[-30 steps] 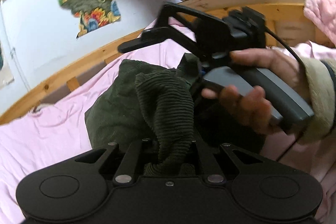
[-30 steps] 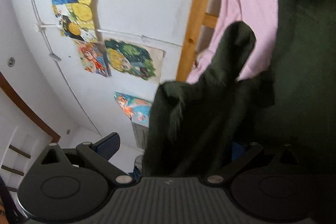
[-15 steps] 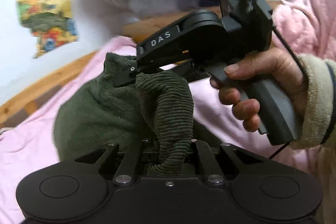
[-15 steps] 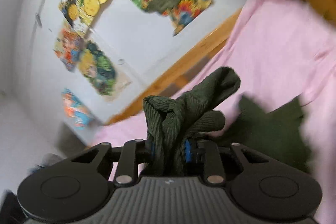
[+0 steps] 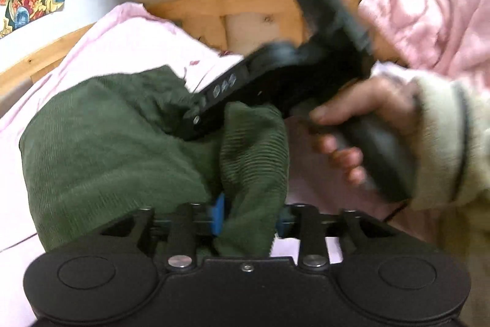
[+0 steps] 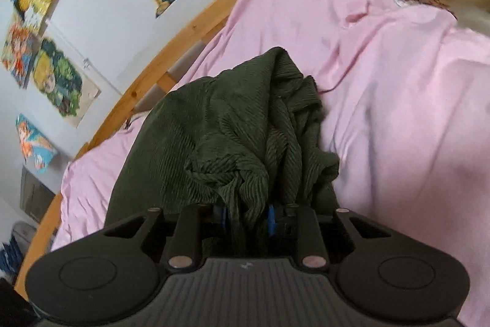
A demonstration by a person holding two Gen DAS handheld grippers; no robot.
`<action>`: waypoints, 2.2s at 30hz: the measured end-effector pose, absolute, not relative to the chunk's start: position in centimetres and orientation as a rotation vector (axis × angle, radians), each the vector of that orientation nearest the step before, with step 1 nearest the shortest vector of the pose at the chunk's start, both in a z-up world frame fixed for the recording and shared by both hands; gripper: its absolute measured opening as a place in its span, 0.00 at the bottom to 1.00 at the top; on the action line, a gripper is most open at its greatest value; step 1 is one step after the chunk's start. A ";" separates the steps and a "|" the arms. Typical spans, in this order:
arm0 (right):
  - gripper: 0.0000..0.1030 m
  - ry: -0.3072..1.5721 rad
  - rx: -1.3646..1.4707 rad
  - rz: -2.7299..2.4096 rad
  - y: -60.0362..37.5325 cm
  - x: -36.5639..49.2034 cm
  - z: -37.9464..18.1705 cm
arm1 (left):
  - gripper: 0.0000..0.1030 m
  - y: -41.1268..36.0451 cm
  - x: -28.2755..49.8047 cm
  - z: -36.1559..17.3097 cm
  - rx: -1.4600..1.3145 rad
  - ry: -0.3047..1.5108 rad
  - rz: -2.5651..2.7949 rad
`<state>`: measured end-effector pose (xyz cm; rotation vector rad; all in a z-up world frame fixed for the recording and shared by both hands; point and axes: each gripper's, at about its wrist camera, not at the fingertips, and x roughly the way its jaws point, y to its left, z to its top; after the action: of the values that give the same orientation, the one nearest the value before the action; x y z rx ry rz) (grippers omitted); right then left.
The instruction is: Fold large clothes
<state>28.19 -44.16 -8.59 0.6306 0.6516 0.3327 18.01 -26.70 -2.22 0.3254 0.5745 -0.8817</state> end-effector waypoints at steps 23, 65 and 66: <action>0.83 0.329 0.203 0.197 -41.1 24.8 -0.7 | 0.88 -11.0 24.1 -6.1 -0.526 0.793 -0.536; 1.00 0.557 -0.137 0.361 -28.6 31.7 -1.8 | 0.99 -8.6 22.4 -6.6 -0.524 0.752 -0.461; 1.00 0.535 -0.136 0.355 -28.6 31.2 -2.1 | 0.99 -8.5 22.1 -6.6 -0.523 0.755 -0.461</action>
<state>31.19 -28.65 -2.07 -0.1364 0.5351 0.3549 22.14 -8.55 -6.63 -0.5233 0.7551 -0.4612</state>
